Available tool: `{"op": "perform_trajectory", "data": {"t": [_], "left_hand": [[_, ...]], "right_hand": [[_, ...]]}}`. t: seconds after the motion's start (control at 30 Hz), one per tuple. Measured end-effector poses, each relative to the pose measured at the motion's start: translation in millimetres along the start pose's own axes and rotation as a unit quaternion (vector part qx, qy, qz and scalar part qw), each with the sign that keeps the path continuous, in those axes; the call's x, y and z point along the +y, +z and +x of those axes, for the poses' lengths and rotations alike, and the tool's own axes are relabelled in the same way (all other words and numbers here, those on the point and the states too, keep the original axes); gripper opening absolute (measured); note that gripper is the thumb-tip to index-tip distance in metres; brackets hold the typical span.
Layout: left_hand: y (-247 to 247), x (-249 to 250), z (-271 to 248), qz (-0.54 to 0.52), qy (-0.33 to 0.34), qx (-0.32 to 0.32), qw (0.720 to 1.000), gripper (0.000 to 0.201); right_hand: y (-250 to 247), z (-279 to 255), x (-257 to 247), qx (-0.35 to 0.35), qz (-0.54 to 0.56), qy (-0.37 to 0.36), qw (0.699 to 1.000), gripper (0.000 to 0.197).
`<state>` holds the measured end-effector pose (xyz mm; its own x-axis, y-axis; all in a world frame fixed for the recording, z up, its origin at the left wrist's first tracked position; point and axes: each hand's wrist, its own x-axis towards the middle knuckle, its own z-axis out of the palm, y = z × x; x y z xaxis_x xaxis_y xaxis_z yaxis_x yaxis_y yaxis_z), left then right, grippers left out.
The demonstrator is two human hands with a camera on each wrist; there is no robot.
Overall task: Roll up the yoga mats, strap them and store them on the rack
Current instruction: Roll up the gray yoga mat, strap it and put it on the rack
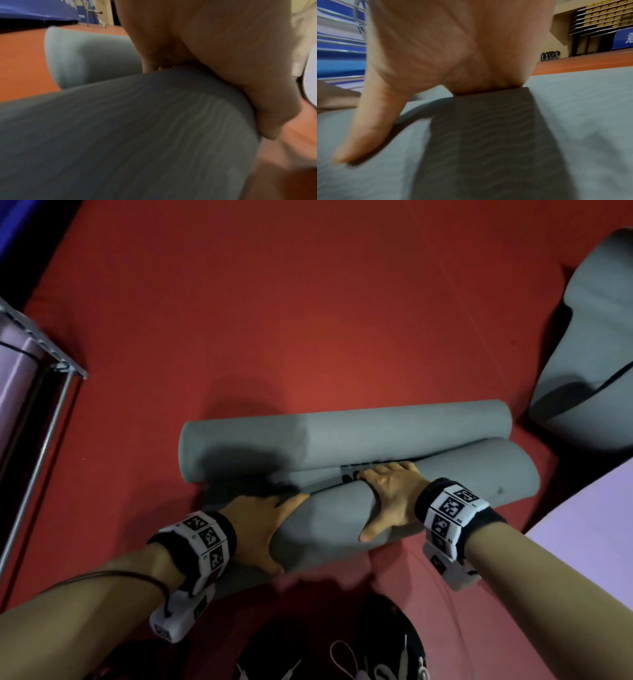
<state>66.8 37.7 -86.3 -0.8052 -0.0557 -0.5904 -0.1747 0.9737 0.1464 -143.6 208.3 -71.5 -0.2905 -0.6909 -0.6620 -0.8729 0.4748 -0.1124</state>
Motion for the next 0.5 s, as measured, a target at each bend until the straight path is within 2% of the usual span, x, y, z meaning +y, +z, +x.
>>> {"op": "perform_trajectory", "data": {"t": [0.07,0.17,0.27,0.37,0.5], "left_hand": [[1,-1,-2,-0.019,0.005,-0.010,1.000,0.131],[-10,-9,3,-0.066,-0.002,-0.036,0.997,0.128],[-18,-15,13,-0.113,-0.001,-0.075,0.991,0.127],[-15,-21,21,-0.171,0.001,-0.095,0.981,0.129],[-14,-29,31,-0.253,-0.012,-0.125,0.959,0.123]], "right_hand": [[5,-7,-5,0.003,0.004,0.004,1.000,0.113],[14,-16,-19,0.058,-0.010,-0.006,0.998,0.109],[34,-19,-38,0.116,-0.054,-0.029,0.991,0.119],[39,-13,-42,0.124,-0.053,-0.018,0.991,0.126],[32,-3,-39,0.135,-0.047,-0.017,0.990,0.126]]}}
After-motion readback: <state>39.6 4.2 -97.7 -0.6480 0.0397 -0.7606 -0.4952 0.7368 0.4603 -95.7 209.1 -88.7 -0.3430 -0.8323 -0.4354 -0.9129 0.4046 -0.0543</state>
